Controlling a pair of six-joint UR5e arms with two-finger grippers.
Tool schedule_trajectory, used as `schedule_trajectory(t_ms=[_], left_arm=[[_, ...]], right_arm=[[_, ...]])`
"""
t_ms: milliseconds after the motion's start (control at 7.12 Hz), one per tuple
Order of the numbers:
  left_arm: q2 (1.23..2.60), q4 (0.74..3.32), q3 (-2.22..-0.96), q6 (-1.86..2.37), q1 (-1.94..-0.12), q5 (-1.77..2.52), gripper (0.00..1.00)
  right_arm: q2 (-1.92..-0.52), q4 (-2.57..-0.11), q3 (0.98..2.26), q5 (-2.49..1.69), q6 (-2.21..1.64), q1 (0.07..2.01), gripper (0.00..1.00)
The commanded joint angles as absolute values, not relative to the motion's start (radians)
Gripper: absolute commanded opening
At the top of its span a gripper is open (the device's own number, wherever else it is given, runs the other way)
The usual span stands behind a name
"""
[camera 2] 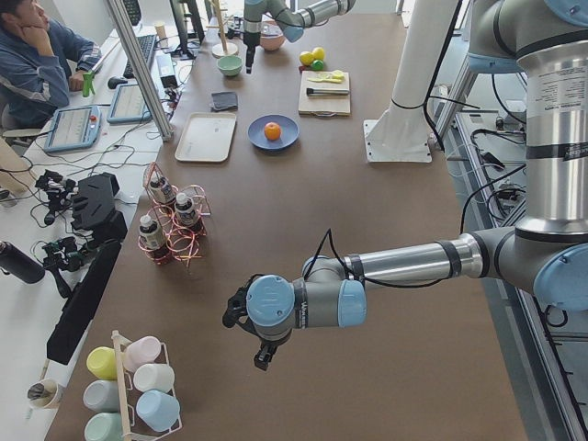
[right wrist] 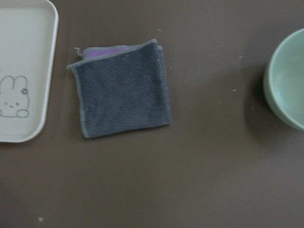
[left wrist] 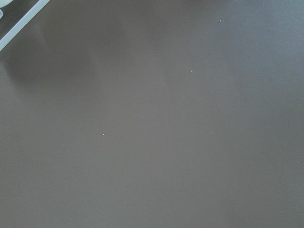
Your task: Pick orange to plate
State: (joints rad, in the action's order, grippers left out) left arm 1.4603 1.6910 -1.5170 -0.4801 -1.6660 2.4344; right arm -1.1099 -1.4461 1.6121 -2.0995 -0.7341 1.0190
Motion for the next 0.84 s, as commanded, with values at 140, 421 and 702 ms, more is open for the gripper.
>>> schedule_trajectory(t_ms=[140, 421, 702], left_arm=[[1.46, 1.689, -1.519, -0.48, -1.666, 2.434, 0.98], [1.46, 1.689, -1.519, -0.48, -1.666, 2.434, 0.98], [1.46, 1.687, -1.519, -0.48, -1.666, 2.434, 0.98]], right_arm=[[-1.446, -1.447, 1.686, -2.227, -0.135, 1.318, 1.0], [-1.547, -1.444, 1.663, -2.226, 0.076, 1.449, 1.0], [-1.649, -1.445, 1.658, -2.212, 0.086, 1.488, 1.0]])
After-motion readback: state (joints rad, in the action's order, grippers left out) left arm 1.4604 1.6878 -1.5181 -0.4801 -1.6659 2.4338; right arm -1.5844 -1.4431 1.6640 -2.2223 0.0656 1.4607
